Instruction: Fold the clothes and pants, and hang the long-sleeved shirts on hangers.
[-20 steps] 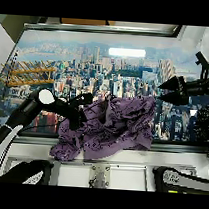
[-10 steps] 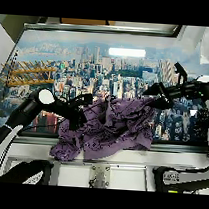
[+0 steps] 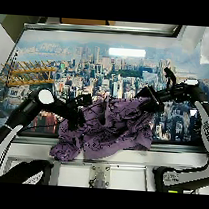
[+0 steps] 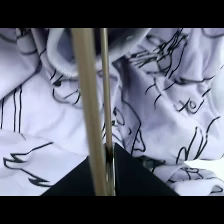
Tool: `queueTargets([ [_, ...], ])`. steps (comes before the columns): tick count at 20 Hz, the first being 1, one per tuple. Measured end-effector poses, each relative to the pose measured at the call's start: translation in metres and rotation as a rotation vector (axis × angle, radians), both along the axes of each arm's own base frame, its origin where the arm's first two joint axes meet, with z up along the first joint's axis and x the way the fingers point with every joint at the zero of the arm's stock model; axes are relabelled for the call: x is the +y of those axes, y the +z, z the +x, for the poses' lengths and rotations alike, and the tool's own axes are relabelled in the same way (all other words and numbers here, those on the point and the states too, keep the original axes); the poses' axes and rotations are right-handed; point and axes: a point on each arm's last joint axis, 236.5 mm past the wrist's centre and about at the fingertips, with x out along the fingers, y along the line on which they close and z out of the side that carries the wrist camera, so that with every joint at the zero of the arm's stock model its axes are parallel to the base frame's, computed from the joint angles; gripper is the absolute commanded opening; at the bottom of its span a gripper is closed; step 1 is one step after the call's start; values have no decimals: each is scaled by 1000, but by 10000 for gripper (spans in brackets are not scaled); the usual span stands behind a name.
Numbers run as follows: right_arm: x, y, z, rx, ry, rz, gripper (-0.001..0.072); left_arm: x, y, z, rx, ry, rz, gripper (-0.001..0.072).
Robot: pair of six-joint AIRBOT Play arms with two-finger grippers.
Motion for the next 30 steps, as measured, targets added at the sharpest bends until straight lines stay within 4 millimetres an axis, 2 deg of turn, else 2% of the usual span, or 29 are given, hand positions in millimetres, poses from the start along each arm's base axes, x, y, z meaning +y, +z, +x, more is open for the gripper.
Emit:
queueTargets([
  [13,5,1,-2,1,11,11,672,-1,0,1,-1,3,-3,18],
  [14,5,1,-2,2,10,14,626,-1,0,1,-1,3,-3,18],
  [15,5,2,-1,1,10,16,420,-1,0,1,-2,3,-3,18],
  [16,5,2,-1,1,10,16,119,-1,0,1,-1,3,-3,18],
  [17,5,2,-1,1,10,16,22,-1,0,1,-1,3,-3,18],
  [30,5,2,-2,42,4,8,15,-1,0,1,-2,4,-3,18],
])
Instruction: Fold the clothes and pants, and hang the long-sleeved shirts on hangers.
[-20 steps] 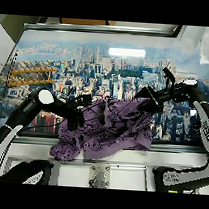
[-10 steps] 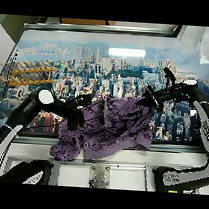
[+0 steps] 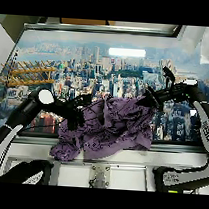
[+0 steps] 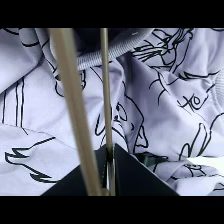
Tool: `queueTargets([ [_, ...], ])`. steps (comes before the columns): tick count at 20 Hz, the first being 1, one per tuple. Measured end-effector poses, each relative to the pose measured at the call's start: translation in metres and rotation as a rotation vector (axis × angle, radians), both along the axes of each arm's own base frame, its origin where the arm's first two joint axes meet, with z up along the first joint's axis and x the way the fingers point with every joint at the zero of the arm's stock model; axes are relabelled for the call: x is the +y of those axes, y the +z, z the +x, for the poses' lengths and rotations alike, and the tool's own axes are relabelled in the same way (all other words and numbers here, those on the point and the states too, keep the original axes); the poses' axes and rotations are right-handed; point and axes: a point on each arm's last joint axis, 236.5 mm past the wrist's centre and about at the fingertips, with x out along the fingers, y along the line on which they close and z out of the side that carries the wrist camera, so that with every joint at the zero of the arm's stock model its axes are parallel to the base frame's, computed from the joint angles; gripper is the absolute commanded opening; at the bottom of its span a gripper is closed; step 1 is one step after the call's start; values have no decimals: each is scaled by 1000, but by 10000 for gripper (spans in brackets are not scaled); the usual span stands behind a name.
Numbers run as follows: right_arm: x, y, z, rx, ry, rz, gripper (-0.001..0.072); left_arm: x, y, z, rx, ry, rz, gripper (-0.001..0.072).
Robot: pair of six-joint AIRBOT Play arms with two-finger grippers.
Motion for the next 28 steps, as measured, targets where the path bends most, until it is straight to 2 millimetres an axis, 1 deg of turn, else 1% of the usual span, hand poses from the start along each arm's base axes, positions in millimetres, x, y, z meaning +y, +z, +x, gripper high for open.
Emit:
queueTargets([
  [3,0,0,0,6,-2,-2,14,0,0,0,-2,1,0,20],
  [4,0,0,0,6,-2,-2,14,0,0,0,-2,0,0,147],
  [5,0,0,0,8,-2,-1,13,-2,1,0,-1,1,-8,395],
  [6,1,0,0,18,-2,-4,13,-11,8,6,-12,27,-54,456],
  [7,2,-1,-1,18,0,-5,13,-11,8,2,-1,19,-51,456],
  [8,1,-1,0,16,-2,-4,13,-2,2,0,3,6,-10,457],
  [9,0,0,0,15,-4,-3,13,-3,2,4,1,30,-14,457],
  [11,1,-1,0,15,-2,-4,13,-2,3,-2,34,40,-9,457],
  [12,0,0,0,14,-4,-3,13,-1,3,1,33,61,-6,458],
  [15,0,-1,1,12,-5,-3,12,3,9,-1,42,107,6,457],
  [19,1,-3,4,6,-20,-11,12,25,18,4,47,232,51,456],
  [21,1,-3,7,0,-32,-17,12,39,24,11,51,328,57,456],
  [23,2,1,10,-14,-46,-9,12,54,34,21,54,454,42,456],
  [26,3,19,14,-61,-81,11,12,87,60,47,25,729,-22,455],
  [28,0,33,21,-98,-134,8,12,109,78,57,16,912,-78,454],
])
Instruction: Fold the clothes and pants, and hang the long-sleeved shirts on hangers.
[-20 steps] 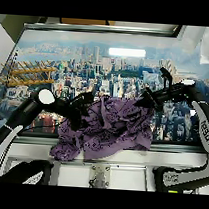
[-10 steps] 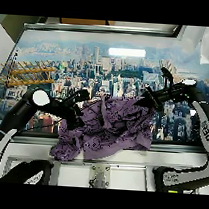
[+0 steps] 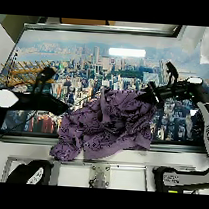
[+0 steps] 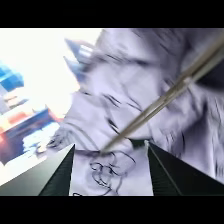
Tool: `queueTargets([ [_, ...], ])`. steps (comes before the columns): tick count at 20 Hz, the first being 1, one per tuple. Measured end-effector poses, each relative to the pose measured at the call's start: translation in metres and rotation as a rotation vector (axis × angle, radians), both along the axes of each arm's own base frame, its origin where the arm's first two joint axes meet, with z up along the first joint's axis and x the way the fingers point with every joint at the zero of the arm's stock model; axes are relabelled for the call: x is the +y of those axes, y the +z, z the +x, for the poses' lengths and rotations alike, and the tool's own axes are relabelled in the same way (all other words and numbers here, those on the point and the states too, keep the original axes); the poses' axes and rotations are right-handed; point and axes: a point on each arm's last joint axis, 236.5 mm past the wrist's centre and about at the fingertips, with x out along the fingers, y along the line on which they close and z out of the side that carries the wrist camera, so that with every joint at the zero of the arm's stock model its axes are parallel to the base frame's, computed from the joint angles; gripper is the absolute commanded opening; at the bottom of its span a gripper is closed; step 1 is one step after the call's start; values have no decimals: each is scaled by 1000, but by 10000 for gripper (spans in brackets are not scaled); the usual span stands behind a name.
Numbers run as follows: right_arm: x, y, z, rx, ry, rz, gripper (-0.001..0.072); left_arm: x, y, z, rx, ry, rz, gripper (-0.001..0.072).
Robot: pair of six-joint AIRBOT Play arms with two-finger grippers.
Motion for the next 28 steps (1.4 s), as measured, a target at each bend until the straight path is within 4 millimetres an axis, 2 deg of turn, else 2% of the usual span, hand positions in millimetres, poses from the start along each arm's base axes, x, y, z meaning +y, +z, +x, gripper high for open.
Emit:
queueTargets([
  [3,-4,24,5,-49,-68,2,12,13,4,-4,3,188,-74,455],
  [5,-5,38,7,-72,-103,3,12,6,-6,-12,28,258,-124,455],
  [7,-5,49,8,-92,-135,-1,12,-12,-18,-17,46,296,-179,455],
  [10,-5,59,10,-92,-169,-3,12,-50,-33,-15,67,328,-266,455],
  [15,-5,64,10,-76,-191,-5,12,-108,-45,6,74,322,-340,454],
  [20,-5,65,11,-69,-197,-5,12,-133,-58,24,115,345,-351,455],
  [24,-5,65,11,-65,-200,-5,12,-140,-72,30,140,364,-346,450],
  [26,-5,65,11,-49,-203,-5,12,-141,-81,32,162,384,-343,90],
  [27,-5,66,11,-37,-206,-5,11,-141,-85,33,173,399,-345,18],
  [28,-5,67,10,-30,-208,-6,11,-140,-88,34,182,410,-343,18],
])
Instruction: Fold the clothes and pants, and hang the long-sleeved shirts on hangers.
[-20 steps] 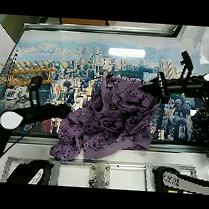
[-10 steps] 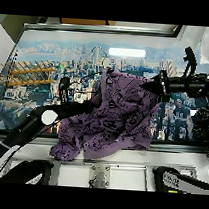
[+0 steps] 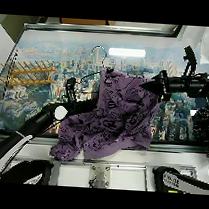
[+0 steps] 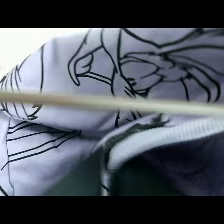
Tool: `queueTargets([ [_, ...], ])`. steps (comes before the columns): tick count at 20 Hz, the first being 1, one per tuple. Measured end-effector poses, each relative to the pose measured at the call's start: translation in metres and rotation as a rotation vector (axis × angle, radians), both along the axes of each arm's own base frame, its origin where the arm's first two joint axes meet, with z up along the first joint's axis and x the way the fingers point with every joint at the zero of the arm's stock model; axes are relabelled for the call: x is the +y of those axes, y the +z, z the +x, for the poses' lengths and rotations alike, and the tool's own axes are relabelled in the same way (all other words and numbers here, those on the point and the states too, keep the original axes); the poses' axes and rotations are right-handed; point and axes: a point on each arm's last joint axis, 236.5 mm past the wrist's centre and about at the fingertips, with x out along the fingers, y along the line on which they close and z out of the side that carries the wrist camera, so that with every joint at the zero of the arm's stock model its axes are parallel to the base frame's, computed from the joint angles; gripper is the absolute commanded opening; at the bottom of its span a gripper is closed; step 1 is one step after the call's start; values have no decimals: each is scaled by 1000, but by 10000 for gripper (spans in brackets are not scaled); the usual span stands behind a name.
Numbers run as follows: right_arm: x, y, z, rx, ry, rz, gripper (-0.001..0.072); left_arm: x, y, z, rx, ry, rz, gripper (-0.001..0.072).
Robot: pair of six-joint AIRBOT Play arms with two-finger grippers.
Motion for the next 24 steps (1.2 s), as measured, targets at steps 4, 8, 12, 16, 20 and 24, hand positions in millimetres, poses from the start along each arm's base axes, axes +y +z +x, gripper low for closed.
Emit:
queueTargets([
  [4,0,7,-5,18,-10,-3,11,23,-1,5,30,53,8,17],
  [8,1,13,-10,10,-13,-17,11,72,3,6,52,144,30,18],
  [12,2,14,-15,15,-5,-26,11,110,8,4,53,217,39,18],
  [16,0,7,-17,27,0,-61,11,139,21,10,38,255,59,18],
  [20,-2,-6,-21,51,9,-101,11,154,54,20,-11,226,89,17],
  [24,0,-23,-28,113,15,-74,11,145,101,27,-88,135,135,17],
])
